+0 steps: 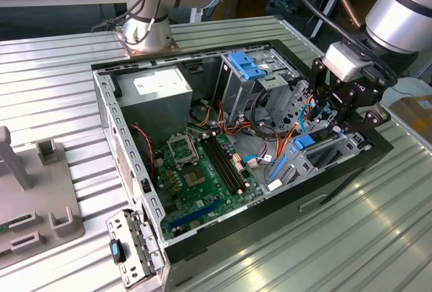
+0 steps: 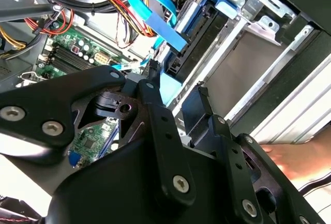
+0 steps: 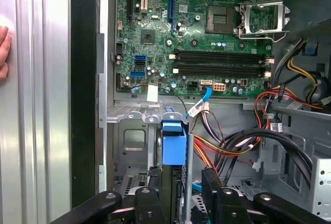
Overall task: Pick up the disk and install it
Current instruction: 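Insert the disk into the insertion slot, then insert the first disk wire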
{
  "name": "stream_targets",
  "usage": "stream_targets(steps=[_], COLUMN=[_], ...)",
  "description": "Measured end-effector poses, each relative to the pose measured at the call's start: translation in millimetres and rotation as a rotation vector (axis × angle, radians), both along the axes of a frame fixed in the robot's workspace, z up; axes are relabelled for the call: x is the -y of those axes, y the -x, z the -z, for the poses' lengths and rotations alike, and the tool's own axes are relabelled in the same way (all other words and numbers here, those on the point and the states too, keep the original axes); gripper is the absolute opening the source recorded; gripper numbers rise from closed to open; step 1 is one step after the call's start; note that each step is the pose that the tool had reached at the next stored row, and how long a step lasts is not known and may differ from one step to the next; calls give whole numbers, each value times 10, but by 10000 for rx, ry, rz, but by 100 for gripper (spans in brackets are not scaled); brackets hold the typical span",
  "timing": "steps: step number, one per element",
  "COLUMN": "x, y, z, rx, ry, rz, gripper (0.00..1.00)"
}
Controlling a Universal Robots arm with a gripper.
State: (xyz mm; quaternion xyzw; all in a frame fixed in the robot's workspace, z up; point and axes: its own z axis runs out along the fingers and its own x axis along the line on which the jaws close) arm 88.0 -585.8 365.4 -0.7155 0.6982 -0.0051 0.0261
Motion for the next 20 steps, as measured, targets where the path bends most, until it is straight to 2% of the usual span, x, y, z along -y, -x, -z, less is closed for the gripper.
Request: stream_targets(steps=[5,8,20], x=[-28,-34,-34], y=[-14,-81,-84], z=[0,9,12], rx=[0,0,0], ry=[1,2,1], rz=[-22,-23,-22], gripper=[44,44,44])
